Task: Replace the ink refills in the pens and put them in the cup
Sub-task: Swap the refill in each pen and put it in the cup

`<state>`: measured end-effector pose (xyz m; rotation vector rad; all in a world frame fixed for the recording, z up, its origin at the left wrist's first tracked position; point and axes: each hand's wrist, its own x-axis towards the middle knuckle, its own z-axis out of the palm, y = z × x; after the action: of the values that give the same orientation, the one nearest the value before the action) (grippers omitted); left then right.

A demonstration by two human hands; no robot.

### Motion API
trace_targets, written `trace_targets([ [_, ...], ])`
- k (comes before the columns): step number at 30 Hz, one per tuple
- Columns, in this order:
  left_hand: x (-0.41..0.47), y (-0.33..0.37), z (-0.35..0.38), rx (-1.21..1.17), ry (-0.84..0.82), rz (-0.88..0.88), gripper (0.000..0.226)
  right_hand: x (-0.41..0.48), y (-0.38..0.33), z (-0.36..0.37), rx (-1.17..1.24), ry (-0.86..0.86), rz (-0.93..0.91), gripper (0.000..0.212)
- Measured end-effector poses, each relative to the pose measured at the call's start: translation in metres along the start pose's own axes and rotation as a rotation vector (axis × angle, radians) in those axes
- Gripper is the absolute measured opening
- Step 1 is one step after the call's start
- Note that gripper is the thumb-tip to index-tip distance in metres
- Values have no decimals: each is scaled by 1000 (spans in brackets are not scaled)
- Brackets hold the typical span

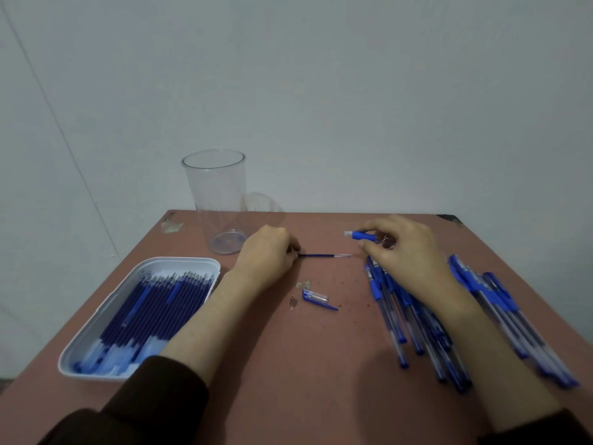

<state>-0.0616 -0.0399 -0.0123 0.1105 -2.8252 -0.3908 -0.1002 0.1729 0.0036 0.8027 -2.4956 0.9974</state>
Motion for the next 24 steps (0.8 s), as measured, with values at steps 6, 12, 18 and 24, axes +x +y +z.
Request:
trace_targets([
  [6, -26, -9, -16, -116, 130, -47, 19, -3, -9, 10, 34, -4, -29, 15],
  [12, -74, -42, -59, -84, 253, -173, 13, -20, -40, 34, 112, -23, -153, 14],
  [18, -102, -80, -79, 60, 20, -417, 9, -30, -50, 46, 161, -112, -190, 14],
  [24, -104, -77, -68, 63, -81, -423, 23, -29, -46, 46, 175, -129, -179, 16],
])
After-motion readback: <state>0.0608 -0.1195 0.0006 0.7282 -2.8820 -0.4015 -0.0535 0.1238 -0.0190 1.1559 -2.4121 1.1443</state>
